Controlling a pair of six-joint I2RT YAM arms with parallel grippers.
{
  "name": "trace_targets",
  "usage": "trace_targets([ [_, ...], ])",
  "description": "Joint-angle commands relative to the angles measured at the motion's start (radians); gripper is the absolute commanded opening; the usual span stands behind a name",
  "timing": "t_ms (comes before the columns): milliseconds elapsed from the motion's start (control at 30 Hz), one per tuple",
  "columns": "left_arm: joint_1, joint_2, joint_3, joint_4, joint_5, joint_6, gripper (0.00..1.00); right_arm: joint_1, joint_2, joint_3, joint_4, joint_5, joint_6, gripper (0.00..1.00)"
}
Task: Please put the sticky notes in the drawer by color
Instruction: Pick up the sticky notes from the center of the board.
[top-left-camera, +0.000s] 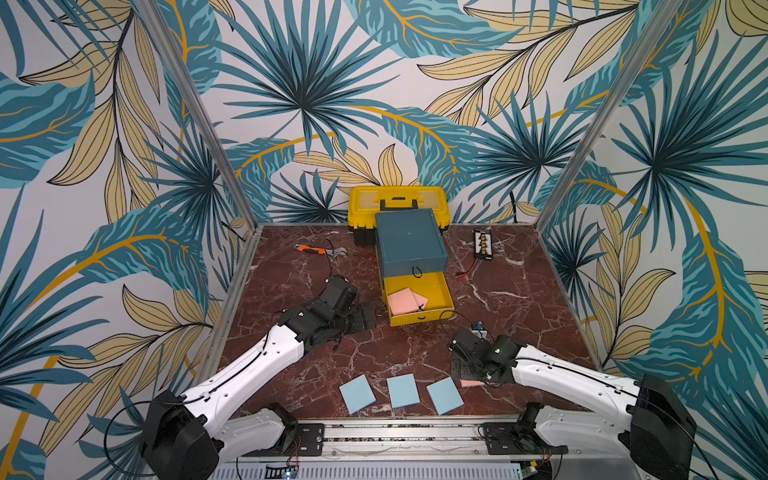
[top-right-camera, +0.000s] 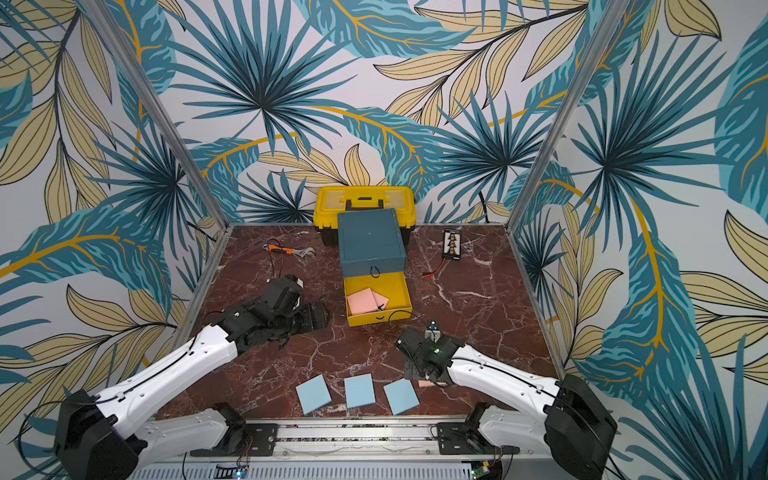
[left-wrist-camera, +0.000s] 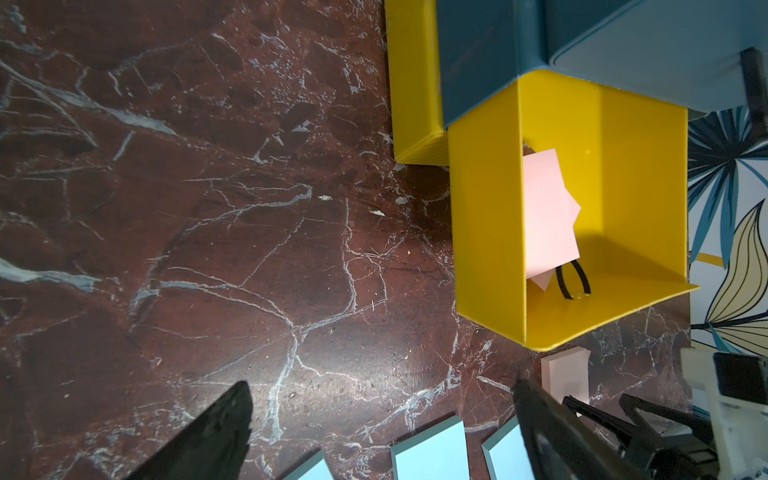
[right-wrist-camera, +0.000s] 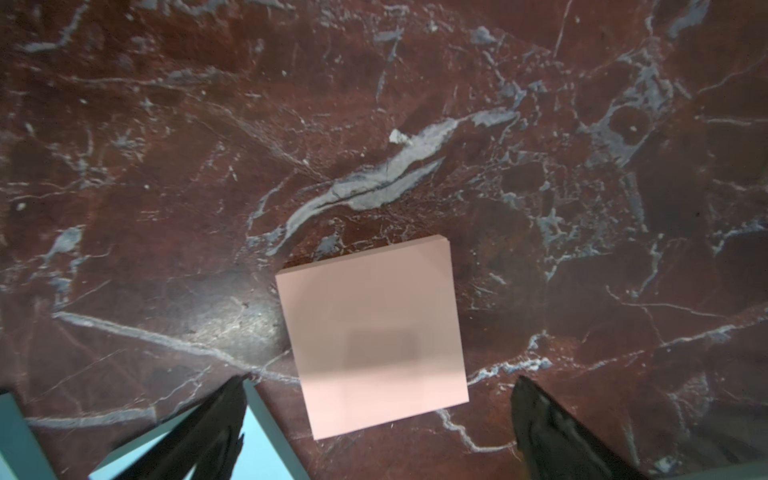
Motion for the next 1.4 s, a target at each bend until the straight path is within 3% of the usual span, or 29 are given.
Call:
trace_targets([
  [0, 0.004, 0.006, 0.031, -0.008, 0.002, 0.011, 1.0, 0.002, 0.015, -0.012, 0.009, 0.023, 0.027, 0.99],
  [333, 0.004, 0.008, 0.039, -0.016, -0.001, 0.016, 1.0, -0.011, 0.107, 0.038, -0.024, 0.003, 0.02, 0.99],
  [833, 0.004, 0.003, 0.039, -0.036, -0.027, 0.005, 1.0, -0.129, 0.2, 0.027, 0.056, -0.172, -0.077, 0.94],
  [1000, 0.004, 0.007, 0.066, -0.072, -0.037, 0.01, 1.0, -0.157, 0.249, 0.022, 0.085, -0.232, -0.097, 0.99],
  [1367, 0.005, 0.014, 0.058, -0.061, -0.046, 0.002, 1.0, -0.188, 0.259, 0.018, 0.099, -0.261, -0.116, 0.98],
])
